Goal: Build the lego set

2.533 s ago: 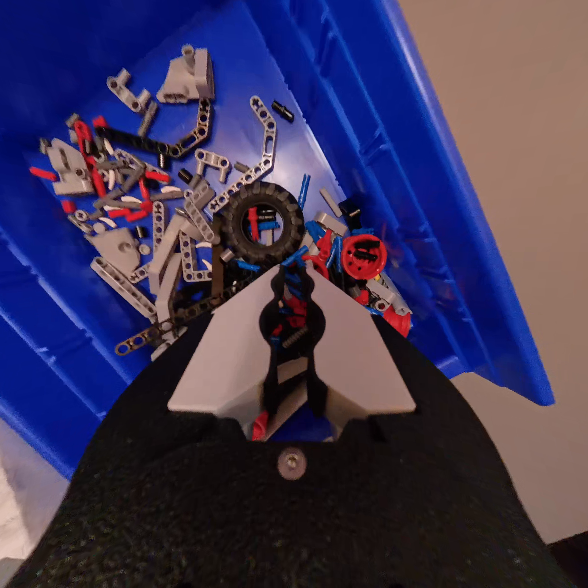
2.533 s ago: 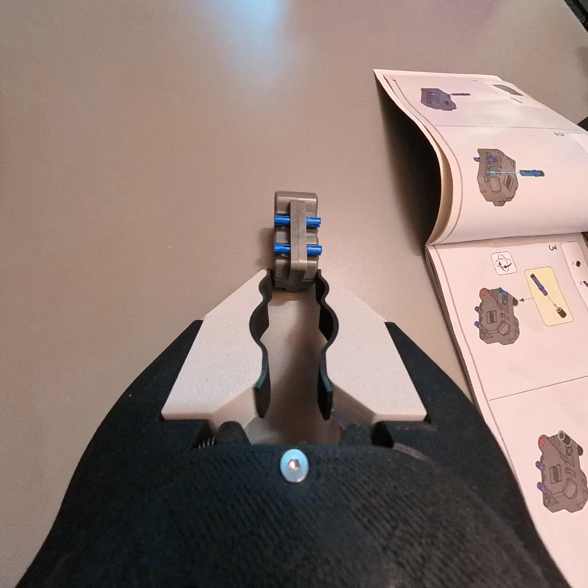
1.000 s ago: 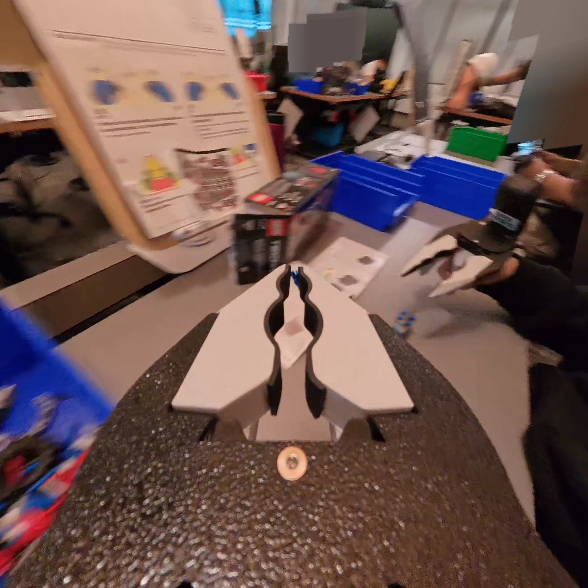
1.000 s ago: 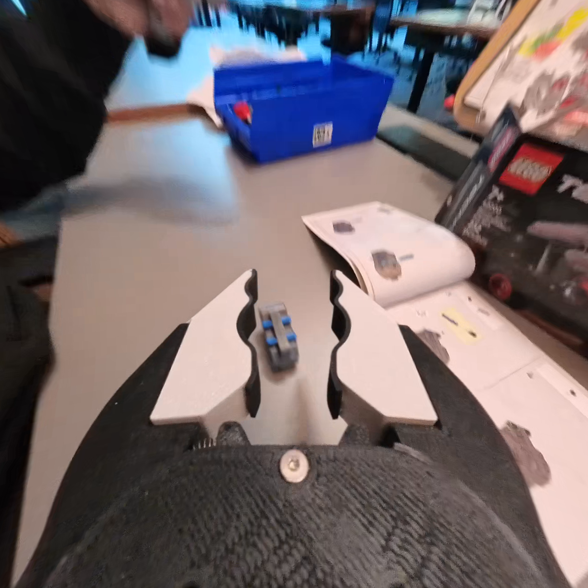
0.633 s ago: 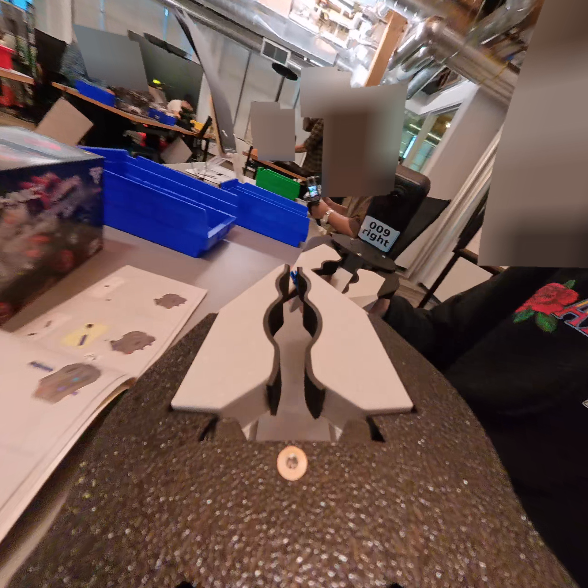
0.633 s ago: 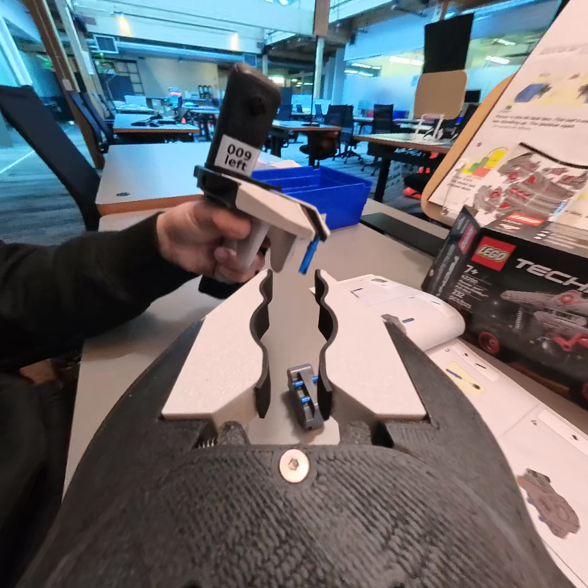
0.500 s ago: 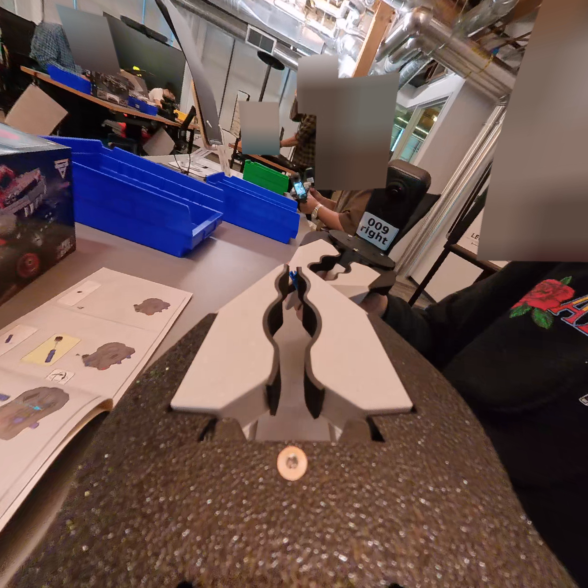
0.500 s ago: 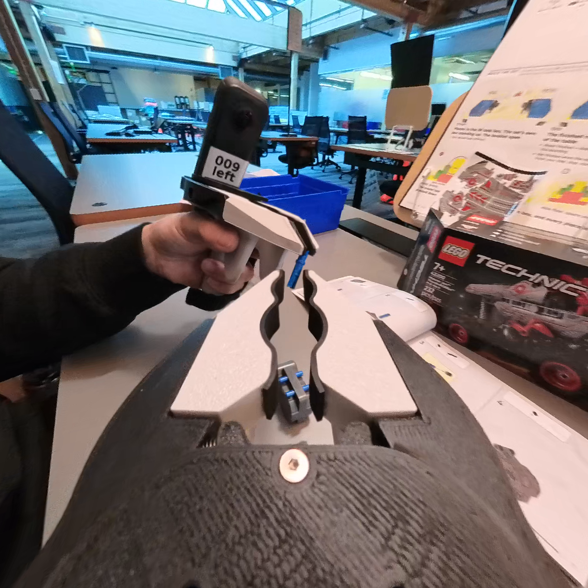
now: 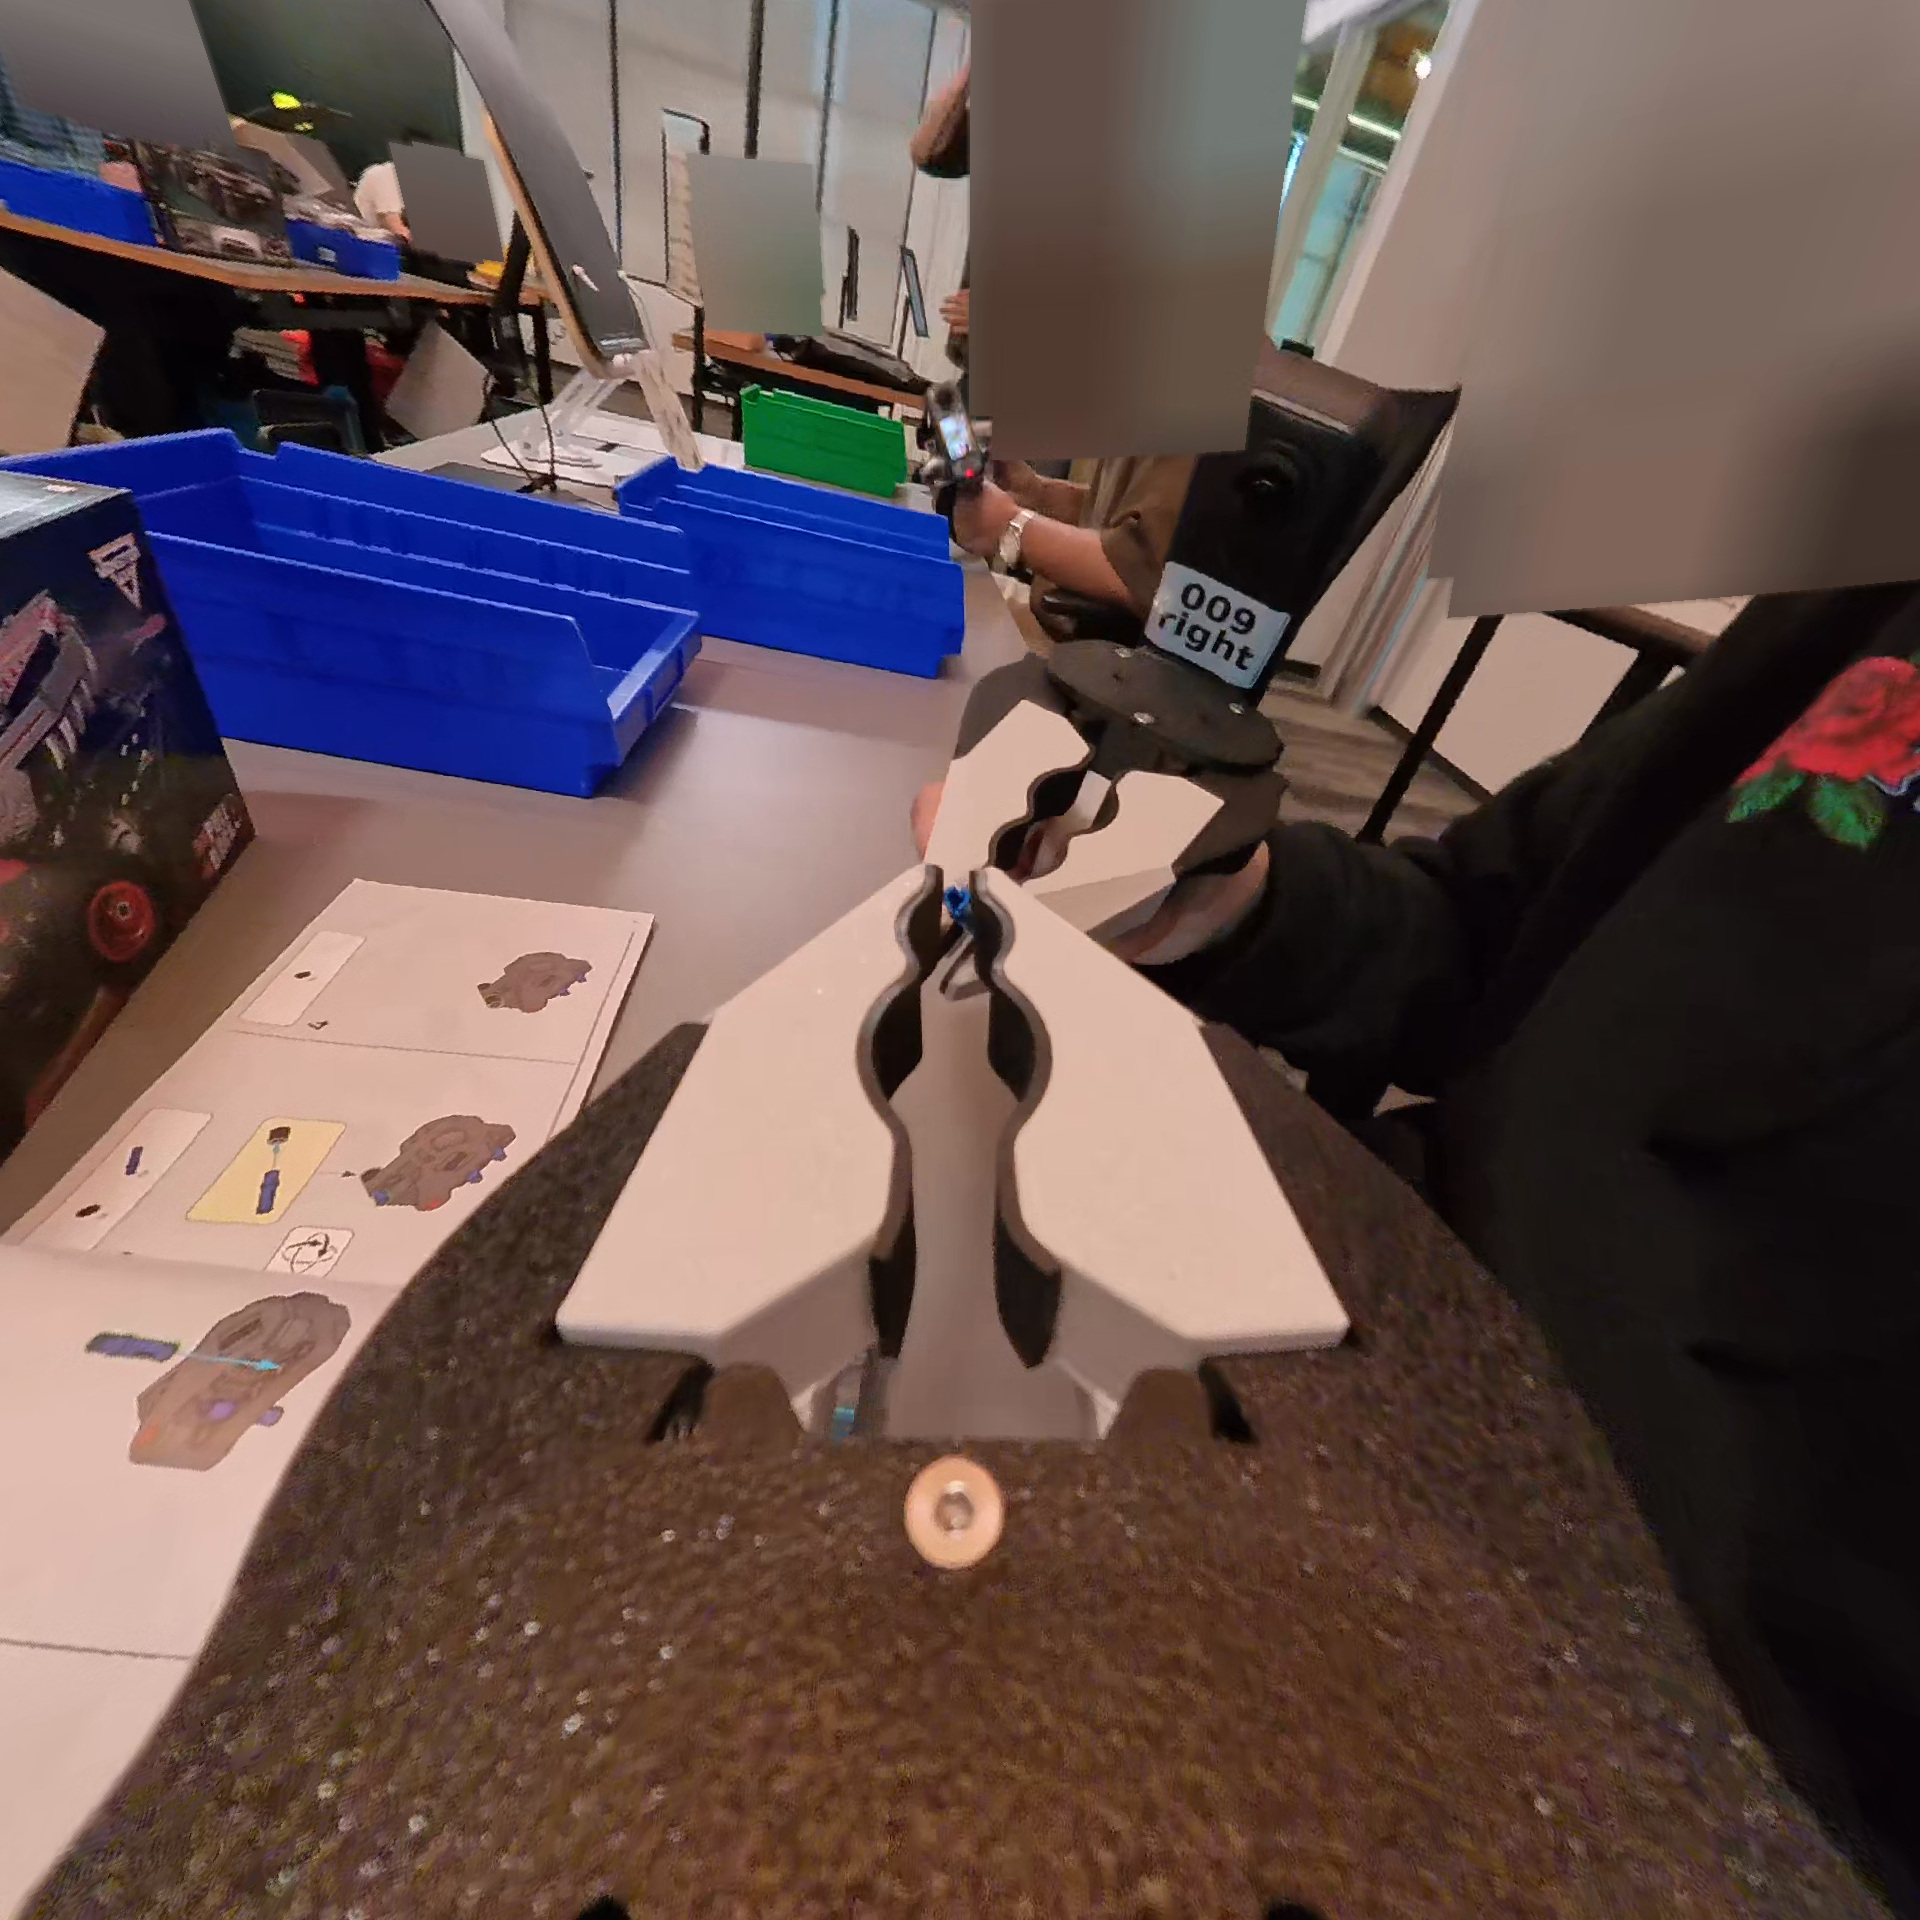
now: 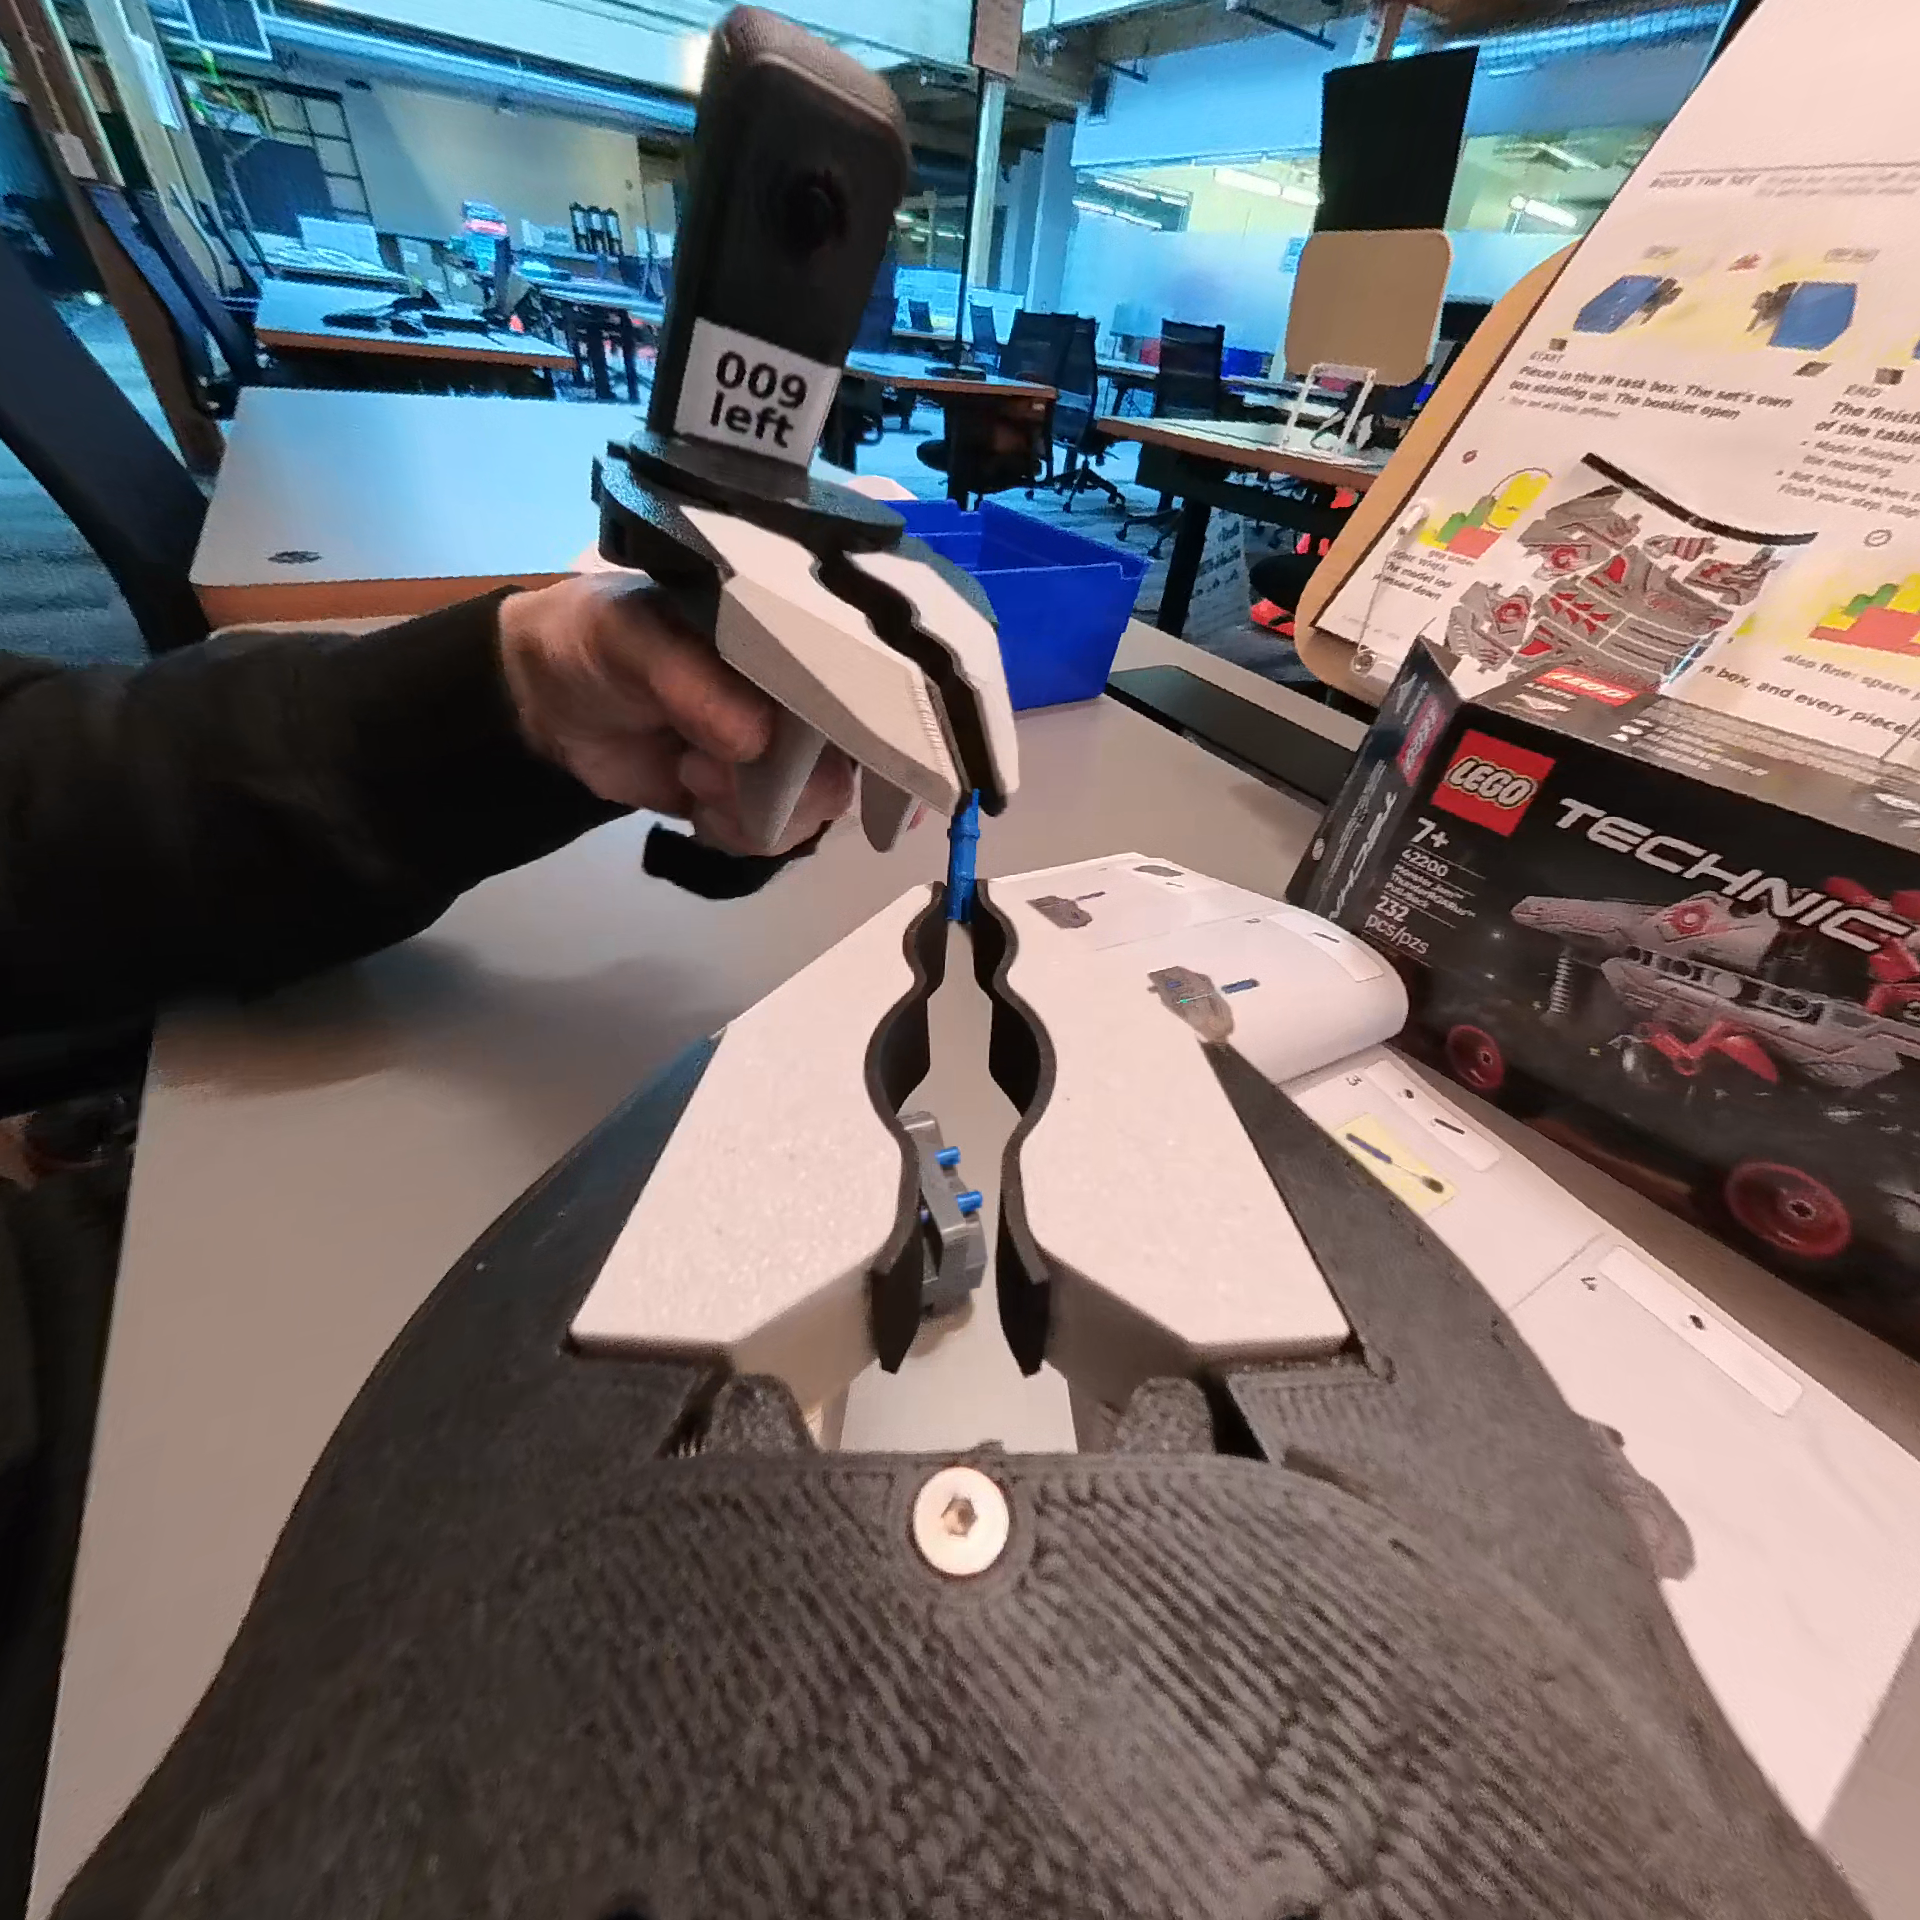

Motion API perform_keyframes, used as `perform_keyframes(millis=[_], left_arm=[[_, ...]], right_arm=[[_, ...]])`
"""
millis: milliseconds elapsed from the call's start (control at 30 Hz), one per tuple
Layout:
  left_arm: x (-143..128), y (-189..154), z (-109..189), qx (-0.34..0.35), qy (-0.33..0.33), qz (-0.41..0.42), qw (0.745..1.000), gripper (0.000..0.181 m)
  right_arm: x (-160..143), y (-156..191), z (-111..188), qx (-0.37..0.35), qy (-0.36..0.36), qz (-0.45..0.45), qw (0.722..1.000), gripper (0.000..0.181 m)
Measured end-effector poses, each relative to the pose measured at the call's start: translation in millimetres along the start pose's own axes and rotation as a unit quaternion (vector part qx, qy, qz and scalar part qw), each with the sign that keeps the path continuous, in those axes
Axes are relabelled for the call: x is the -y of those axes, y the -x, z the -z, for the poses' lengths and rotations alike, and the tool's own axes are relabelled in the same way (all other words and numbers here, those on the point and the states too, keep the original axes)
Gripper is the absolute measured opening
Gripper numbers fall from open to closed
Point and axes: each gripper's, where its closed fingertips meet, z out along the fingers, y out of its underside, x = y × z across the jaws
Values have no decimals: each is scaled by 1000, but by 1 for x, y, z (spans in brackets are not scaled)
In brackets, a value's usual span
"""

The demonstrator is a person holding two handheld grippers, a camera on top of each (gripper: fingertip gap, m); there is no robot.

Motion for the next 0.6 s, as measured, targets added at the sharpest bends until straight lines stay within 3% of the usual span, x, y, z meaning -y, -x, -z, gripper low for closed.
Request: perform_keyframes(millis=[600], left_arm=[[-34, 10, 9, 8, 57, -35, 998, 3]], right_arm=[[-27, 7, -20, 37, 19, -45, 998, 2]])
